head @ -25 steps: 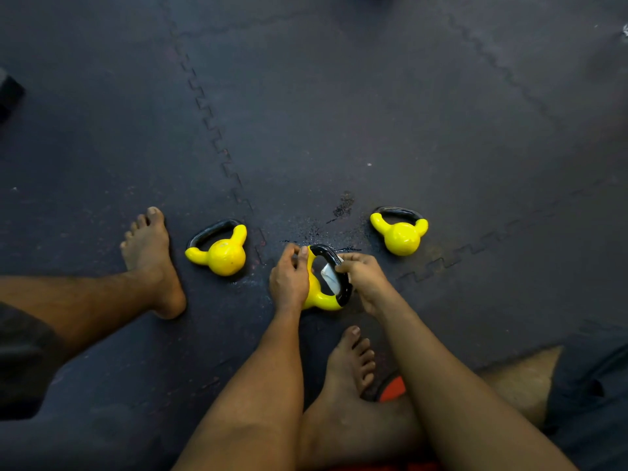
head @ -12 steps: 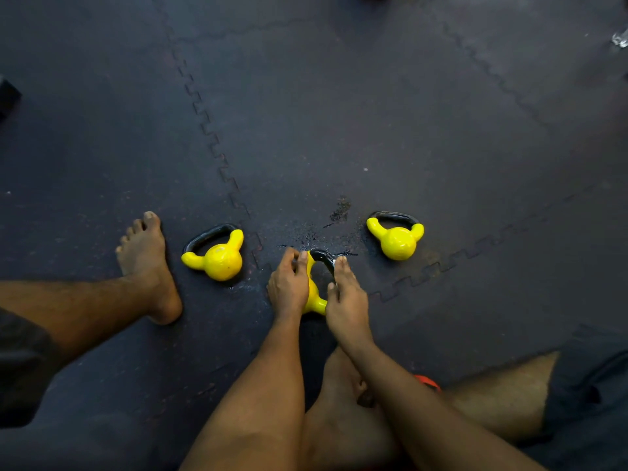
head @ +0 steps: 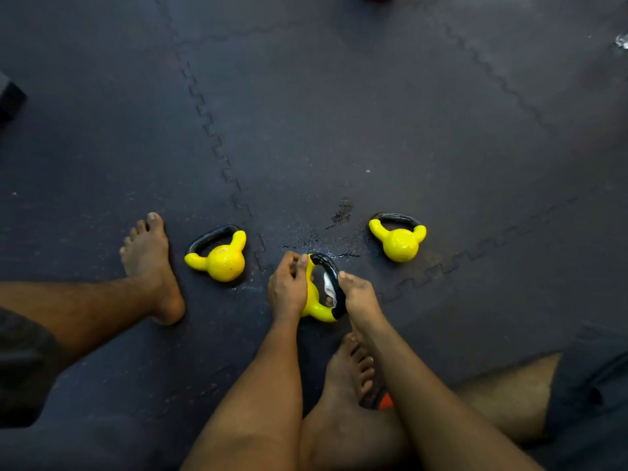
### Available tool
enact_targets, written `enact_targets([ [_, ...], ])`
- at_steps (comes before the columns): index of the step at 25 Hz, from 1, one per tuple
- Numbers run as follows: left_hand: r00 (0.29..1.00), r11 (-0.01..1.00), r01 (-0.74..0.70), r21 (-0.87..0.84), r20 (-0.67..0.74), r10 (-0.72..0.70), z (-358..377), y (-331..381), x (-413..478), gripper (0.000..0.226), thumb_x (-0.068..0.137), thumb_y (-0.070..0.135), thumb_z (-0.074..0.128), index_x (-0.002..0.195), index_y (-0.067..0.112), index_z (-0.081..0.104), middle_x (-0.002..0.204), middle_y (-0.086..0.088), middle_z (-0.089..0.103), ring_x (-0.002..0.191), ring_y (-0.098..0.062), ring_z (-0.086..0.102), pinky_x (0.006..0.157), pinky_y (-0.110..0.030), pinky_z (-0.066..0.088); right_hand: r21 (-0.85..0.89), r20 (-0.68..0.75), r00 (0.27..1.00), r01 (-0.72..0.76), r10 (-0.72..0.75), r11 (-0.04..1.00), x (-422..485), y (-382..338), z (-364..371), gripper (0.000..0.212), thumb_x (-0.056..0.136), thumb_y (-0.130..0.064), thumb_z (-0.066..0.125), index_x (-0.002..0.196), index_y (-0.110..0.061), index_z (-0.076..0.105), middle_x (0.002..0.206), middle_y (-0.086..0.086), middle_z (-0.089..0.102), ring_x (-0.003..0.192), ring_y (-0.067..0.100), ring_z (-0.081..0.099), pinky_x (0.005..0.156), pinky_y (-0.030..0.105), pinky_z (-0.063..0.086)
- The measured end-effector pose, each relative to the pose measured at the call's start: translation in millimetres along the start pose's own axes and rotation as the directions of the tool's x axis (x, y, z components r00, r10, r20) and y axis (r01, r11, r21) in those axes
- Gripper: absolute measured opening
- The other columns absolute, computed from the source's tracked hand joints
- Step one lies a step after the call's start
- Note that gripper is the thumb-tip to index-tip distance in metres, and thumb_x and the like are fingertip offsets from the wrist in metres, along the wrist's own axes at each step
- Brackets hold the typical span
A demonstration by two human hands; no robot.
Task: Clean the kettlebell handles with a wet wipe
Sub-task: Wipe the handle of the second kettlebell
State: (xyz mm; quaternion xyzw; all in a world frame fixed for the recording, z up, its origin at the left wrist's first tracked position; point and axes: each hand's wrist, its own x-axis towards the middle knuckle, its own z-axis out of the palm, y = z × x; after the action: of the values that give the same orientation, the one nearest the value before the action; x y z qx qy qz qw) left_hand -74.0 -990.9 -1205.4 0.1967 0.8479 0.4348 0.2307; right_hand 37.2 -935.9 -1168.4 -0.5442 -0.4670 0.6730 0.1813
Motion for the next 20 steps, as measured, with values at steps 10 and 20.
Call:
enact_targets([
  [10, 0.999, 0.989, -0.01, 0.146, 0.037, 0.005, 4, 10, -2, 0.031, 0.095, 0.055, 0.042, 0.095, 0.027, 0.054, 0.097, -0.001, 0.071, 0.093, -0.032, 0.063, 0.08, -0.045, 0.051, -0.715, 0.189, 0.855, 0.457, -0.482, 0.529, -14, 1, 5, 0.053, 0.095, 0.002, 0.043, 0.147, -0.007, 0.039, 0.158, 0.006, 0.028, 0.148, 0.015, 0.019, 0.119, 0.022, 0.018],
  [20, 0.996, 0.986, 0.012, 0.166, 0.081, -0.026, 2, 16, -2, 0.032, 0.096, 0.055, 0.04, 0.096, 0.026, 0.054, 0.105, 0.001, 0.069, 0.1, -0.031, 0.061, 0.085, -0.043, 0.047, -0.852, 0.452, 0.777, 0.522, -0.438, 0.046, -17, 10, -12, 0.063, 0.091, -0.009, 0.02, 0.154, -0.006, 0.014, 0.163, 0.006, 0.004, 0.15, 0.023, -0.006, 0.121, 0.036, 0.021],
])
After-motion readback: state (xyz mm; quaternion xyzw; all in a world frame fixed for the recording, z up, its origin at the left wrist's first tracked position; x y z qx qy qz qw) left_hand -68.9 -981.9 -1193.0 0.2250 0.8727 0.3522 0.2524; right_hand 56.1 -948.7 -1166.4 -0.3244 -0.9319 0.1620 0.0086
